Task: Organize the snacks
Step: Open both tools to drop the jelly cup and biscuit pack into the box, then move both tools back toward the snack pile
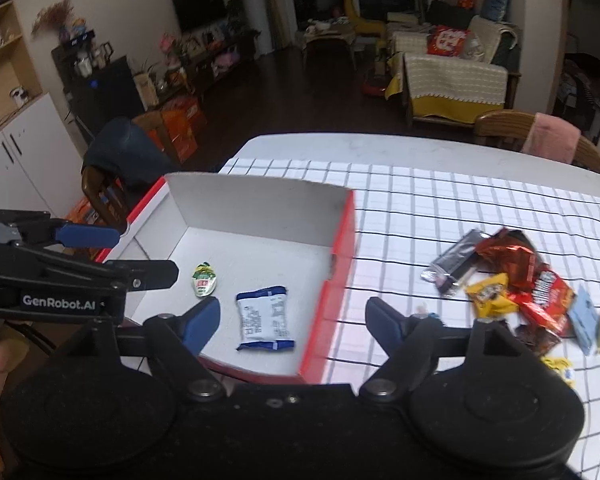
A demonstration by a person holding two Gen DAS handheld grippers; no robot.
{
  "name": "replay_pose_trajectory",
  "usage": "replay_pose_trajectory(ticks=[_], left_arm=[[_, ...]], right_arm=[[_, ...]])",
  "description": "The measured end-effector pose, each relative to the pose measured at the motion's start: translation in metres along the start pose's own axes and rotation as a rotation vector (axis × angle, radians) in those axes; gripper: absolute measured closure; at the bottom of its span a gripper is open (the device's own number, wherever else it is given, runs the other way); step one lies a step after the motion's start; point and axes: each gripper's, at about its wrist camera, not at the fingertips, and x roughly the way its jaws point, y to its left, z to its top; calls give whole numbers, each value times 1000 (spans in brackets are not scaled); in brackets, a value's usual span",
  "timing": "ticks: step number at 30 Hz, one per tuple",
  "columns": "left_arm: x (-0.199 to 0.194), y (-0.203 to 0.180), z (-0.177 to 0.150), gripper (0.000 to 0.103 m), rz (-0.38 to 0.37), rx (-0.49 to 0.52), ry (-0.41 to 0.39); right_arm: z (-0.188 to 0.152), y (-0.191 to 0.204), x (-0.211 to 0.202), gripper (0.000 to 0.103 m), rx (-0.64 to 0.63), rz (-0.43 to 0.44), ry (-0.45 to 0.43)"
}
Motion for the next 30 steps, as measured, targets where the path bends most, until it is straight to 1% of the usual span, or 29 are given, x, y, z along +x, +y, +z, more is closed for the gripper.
replay_pose_trajectory(ticks=[5,8,12,16,20,30], left_arm=[[-5,-27,1,21,-33,23,-22],[-5,-44,2,20,-36,28,-34],[-4,-66,3,16,-62,28,-53],[3,-90,4,15,-86,38,-56],[17,-112,6,15,-99,34,-32],[59,-165,14,15,-68,5,27]], right_arm=[[-10,-21,-21,19,21,-16,-29],[-16,-35,-33,14,30,-26,-46],[-27,-60,-49,8,52,-37,-74],[-39,-88,-60,2,63,-55,-84],[-49,-122,-68,2,74,-87,-86],[-65,-223,-69,2,171,-194,-73]])
